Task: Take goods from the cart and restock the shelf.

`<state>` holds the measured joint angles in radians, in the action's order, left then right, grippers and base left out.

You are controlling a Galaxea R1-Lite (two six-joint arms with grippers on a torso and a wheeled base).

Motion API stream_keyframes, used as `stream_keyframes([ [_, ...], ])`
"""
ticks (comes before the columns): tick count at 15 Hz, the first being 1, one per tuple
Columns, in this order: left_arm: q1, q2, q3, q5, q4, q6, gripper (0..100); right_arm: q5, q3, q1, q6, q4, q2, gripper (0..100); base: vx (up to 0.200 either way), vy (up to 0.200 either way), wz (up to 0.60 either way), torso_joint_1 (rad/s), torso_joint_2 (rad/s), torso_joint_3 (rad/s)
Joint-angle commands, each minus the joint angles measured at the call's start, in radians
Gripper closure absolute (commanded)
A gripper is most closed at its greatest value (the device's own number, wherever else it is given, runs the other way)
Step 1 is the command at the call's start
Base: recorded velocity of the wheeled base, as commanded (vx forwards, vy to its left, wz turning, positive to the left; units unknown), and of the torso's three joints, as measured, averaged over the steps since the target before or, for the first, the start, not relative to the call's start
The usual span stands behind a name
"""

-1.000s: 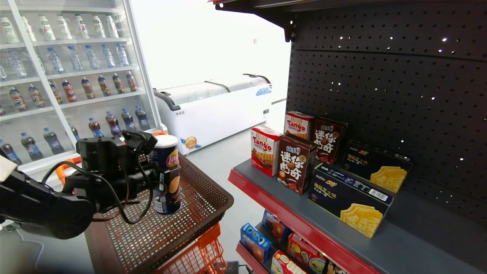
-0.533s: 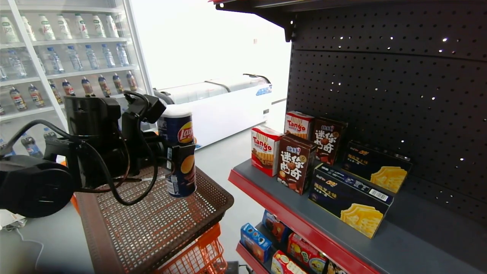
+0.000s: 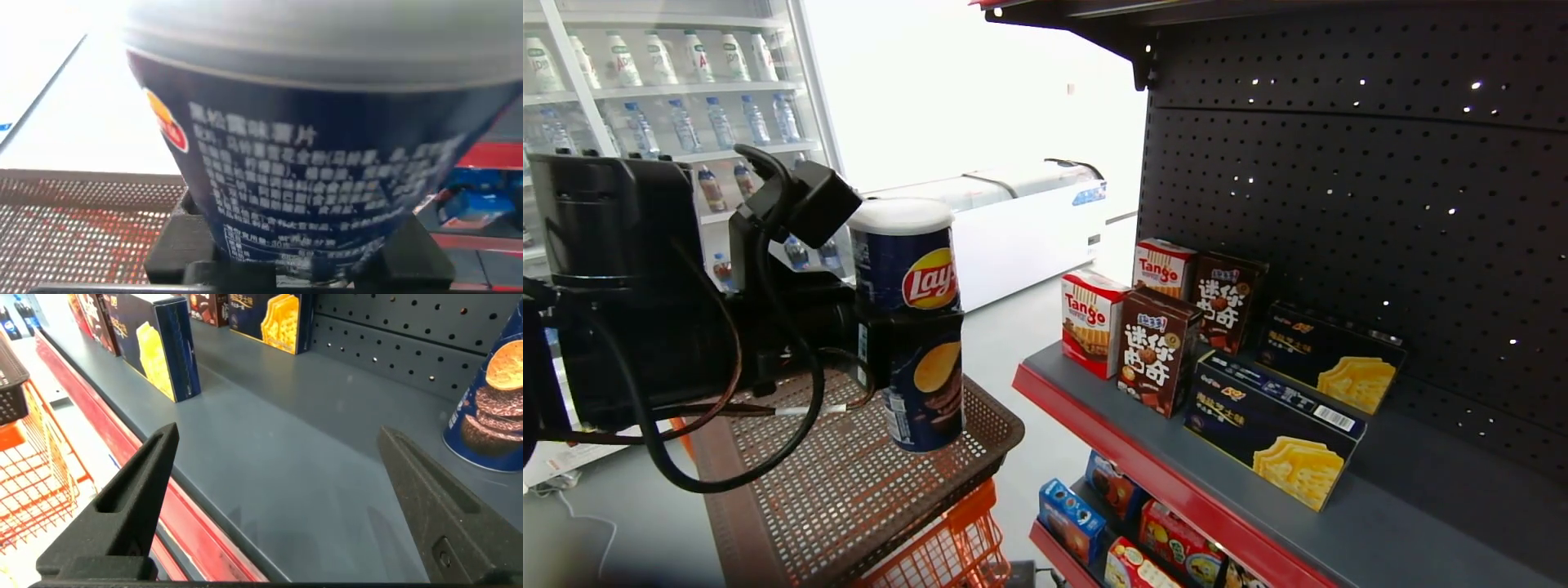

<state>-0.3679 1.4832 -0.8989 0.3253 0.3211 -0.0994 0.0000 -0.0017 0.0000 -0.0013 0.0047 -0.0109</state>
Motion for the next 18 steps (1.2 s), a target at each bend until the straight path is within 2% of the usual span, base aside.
stream_keyframes([
  [1, -0.062, -0.052, 0.012, -0.002, 0.001, -0.002, 100, 0.000, 0.000, 0.002, 0.000, 0.000, -0.001, 0, 0.000, 0.000, 0.00, 0.000, 0.00, 0.000],
  [5, -0.123, -0.090, 0.058, -0.002, 0.000, -0.003, 100, 0.000, 0.000, 0.000, 0.000, 0.000, -0.001, 0, 0.000, 0.000, 0.00, 0.000, 0.00, 0.000],
  [11, -0.126, -0.118, 0.127, 0.009, 0.001, 0.001, 100, 0.000, 0.000, 0.000, 0.000, 0.000, -0.001, 0, 0.000, 0.000, 0.00, 0.000, 0.00, 0.000],
  [13, -0.126, -0.123, 0.135, 0.027, 0.001, 0.001, 100, 0.000, -0.001, 0.000, 0.000, 0.000, -0.001, 0, 0.000, 0.000, 0.00, 0.000, 0.00, 0.000],
  [14, -0.126, -0.121, 0.130, 0.061, 0.001, 0.001, 100, 0.000, 0.000, 0.002, 0.000, 0.000, -0.001, 0, 0.000, 0.000, 0.00, 0.000, 0.00, 0.000],
  [18, -0.126, -0.119, 0.129, 0.077, 0.001, 0.001, 100, 0.002, 0.000, 0.000, 0.000, 0.000, -0.001, 0, 0.000, 0.000, 0.00, 0.000, 0.00, 0.000],
])
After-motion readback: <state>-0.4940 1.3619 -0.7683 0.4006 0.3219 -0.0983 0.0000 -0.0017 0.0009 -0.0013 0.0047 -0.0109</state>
